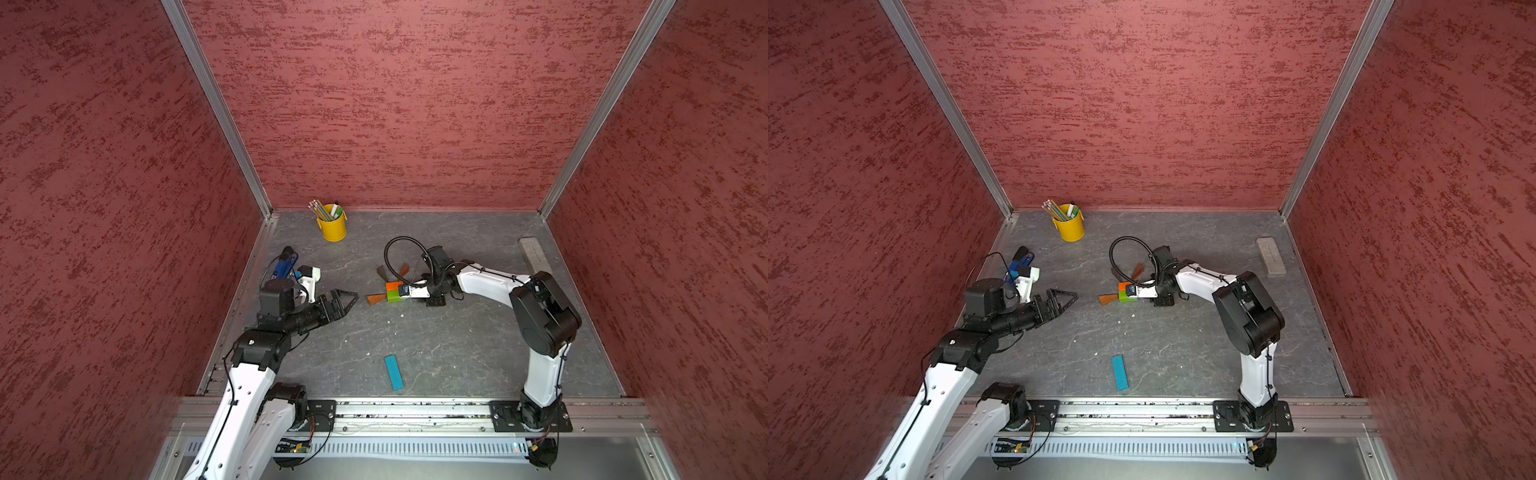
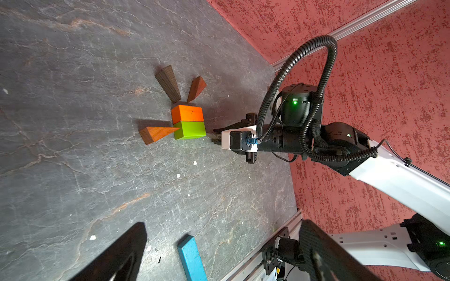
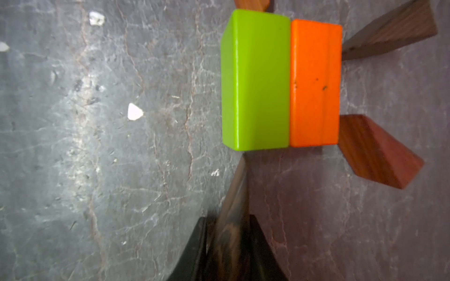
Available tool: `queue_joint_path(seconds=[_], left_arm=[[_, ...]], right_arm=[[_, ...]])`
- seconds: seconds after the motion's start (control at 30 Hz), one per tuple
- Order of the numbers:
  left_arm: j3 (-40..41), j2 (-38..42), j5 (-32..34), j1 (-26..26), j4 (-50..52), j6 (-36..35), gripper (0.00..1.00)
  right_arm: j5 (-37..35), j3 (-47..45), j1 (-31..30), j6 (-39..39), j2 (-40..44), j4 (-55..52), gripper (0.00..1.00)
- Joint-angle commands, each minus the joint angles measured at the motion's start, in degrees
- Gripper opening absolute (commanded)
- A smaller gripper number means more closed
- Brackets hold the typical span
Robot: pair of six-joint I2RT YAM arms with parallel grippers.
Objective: Assemble a small pinwheel with building blocks
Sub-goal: Assemble the building block at the center of the board, then pick up the building block from the center of the board.
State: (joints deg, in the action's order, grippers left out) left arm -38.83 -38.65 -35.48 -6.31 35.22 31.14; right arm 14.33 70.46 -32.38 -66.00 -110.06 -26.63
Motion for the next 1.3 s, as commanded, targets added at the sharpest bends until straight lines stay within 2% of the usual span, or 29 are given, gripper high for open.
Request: queue_joint_path(seconds=[0.0, 0.47, 0.63, 0.67, 0.7, 0.87, 1.0, 1.03, 1.1, 1.13, 1.17, 1.2, 1.27], left_arm=[[-1.25, 0.59, 0.01, 0.44, 0.13, -1.15, 1.0], [-1.51, 1.34, -1.08, 0.18, 0.33, -0.88, 1.0], [-1.71, 1.73, -1.78, 0.19, -0.44, -1.25, 1.0], [-1.69, 1.97, -2.28, 0.03, -1.36, -1.5, 1.0], [-1.69, 2.22, -2.6, -0.14, -2.23, -1.81, 1.0], [-2.74, 3.27, -1.99, -0.77, -2.75, -4.22, 1.0], [-4.05, 5.74, 0.3, -1.11, -1.36, -5.97, 1.0], [-4.22, 6.8, 1.34, -1.26, -1.14, -6.24, 1.0], [-3.91, 8.95, 2.79, -1.31, -1.12, -6.34, 1.0], [-3.8, 10.01, 3.4, -1.34, -0.95, -5.97, 1.0], [-3.88, 10.71, 3.9, -1.38, -0.28, -5.23, 1.0], [-4.39, 11.23, 4.02, -1.37, 0.86, -4.47, 1.0], [-7.08, 11.71, 5.22, -1.3, 6.06, -2.23, 1.0]], right_arm=[[0.51, 0.8, 0.34, -0.73, -0.78, -1.6, 0.23], [-2.0, -1.83, 0.32, 1.63, 1.7, 4.7, 0.51], [-2.72, -5.04, 0.35, 3.44, 7.05, 8.22, 0.58], [-3.16, -5.95, 0.33, 4.27, 9.09, 9.3, 0.7], [-3.76, -7.02, 0.36, 4.84, 11.49, 10.19, 0.99], [-11.79, -16.39, 0.28, 10.7, 25.95, 20.51, 0.99], [-12.24, -22.02, -0.25, 22.85, 40.77, 23.81, 0.99], [-12.2, -23.6, -0.73, 29.57, 44.65, 25.82, 0.99], [-15.63, -25.51, -1.28, 49.76, 50.11, 28.78, 0.99], [-16.85, -24.53, -1.32, 59.68, 51.29, 25.9, 0.99], [-12.46, -22.47, -1.53, 63.18, 51.29, 20.81, 0.99], [-10.15, -21.79, -3.28, 64.79, 51.02, 18.2, 0.99], [-18.85, -24.21, -12.35, 73.2, 51.26, 18.11, 0.99]])
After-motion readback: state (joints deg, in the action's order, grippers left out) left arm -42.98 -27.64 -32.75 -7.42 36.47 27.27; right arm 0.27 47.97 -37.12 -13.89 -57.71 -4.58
